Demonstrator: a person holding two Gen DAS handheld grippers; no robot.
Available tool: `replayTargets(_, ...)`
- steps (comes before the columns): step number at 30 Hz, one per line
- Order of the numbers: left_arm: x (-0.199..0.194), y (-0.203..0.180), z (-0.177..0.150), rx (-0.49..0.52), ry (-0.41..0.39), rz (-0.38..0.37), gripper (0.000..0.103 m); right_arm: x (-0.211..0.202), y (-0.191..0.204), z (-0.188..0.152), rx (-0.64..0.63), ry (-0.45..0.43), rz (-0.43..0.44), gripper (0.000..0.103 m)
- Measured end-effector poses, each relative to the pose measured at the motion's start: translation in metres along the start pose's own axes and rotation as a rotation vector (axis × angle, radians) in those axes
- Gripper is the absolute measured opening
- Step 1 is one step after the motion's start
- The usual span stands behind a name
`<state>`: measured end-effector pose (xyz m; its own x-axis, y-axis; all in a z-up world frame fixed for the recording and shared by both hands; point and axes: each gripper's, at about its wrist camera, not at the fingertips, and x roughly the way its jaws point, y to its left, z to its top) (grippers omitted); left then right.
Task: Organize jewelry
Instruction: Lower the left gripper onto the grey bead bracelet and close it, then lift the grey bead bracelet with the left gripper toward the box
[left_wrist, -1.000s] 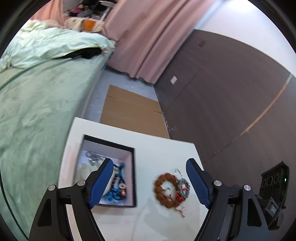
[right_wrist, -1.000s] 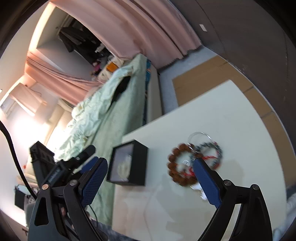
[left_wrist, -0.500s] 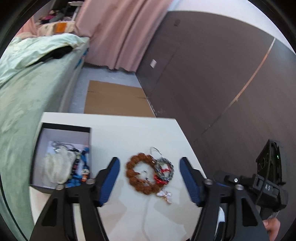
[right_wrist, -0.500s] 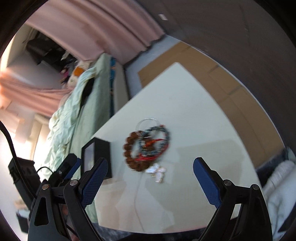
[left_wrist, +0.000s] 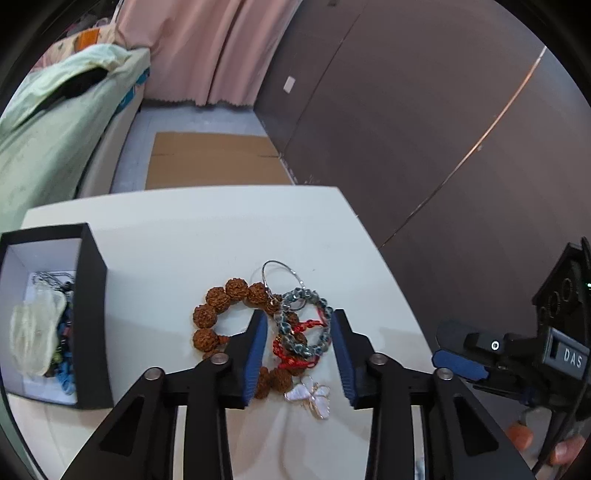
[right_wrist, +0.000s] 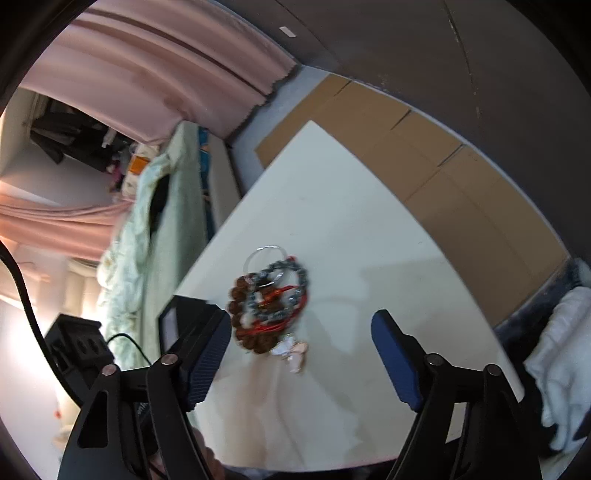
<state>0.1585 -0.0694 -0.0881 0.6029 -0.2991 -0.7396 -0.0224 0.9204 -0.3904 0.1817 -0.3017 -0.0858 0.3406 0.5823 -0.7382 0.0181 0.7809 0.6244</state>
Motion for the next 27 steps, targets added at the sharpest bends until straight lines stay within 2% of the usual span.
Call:
replayTargets(12, 0.035, 0.002, -0.007, 0.012, 0.067, 0.048, 0.035, 0.013, 0.0, 0.012, 0.009, 0.018, -0.03, 0.075)
replayTargets(16, 0.039, 0.004, -0.01, 0.005, 0.07, 0.035, 0.021, 0.012, 0.001, 0.013, 0.01, 0.019, -0.031, 0.075)
replayTargets(19, 0.033, -0.001, -0.011, 0.027, 0.046, 0.052, 0.011, 0.012, 0.001, 0.013, 0.004, 0.015, -0.034, 0.075)
replayTargets(27, 0.012, -0.009, -0.011, 0.037, 0.008, 0.0, 0.01, 0.01, 0.002, 0.012, -0.011, 0.004, -0.046, 0.075)
